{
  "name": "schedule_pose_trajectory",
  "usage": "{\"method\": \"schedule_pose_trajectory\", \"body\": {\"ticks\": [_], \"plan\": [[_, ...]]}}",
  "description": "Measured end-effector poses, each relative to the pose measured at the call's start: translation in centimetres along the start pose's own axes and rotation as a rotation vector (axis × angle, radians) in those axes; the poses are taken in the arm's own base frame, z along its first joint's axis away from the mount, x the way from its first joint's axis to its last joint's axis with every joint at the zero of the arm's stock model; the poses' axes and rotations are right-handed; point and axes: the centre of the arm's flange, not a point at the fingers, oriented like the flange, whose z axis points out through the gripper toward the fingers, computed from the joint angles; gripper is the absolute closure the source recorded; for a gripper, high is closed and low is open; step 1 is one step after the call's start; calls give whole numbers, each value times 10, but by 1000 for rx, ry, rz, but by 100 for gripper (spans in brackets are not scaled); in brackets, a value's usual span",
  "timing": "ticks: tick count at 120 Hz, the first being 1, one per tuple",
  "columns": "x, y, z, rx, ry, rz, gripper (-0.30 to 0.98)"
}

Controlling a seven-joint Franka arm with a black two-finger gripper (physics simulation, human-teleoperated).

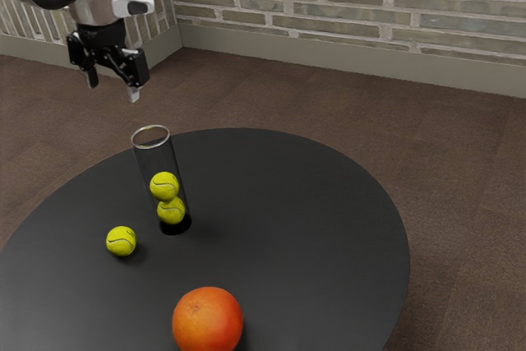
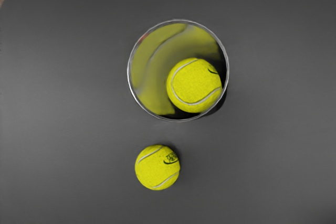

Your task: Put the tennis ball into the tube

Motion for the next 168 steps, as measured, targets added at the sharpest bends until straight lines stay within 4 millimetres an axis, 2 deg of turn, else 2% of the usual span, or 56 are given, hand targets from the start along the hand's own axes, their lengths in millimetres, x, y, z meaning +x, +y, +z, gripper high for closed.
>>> {"method": "schedule_pose_trajectory", "body": {"ticks": [16, 24, 36, 54, 69, 81, 91, 115, 139, 168], "plan": [[1, -3, 2, 8, 9, -23, 0], [-8, -13, 6, 4, 3, -45, 0], [-30, -27, 35, -3, -49, -77, 0], [-56, -31, 134, -27, -181, -113, 0], [-59, -35, 205, -71, -236, -161, 0], [-62, -47, 252, -106, -256, -205, 0], [-57, -53, 280, -117, -246, -213, 0], [-43, -61, 321, -139, -201, -208, 0], [-29, -73, 348, -145, -180, -162, 0], [-25, -73, 364, -207, -156, -130, 0]]}}
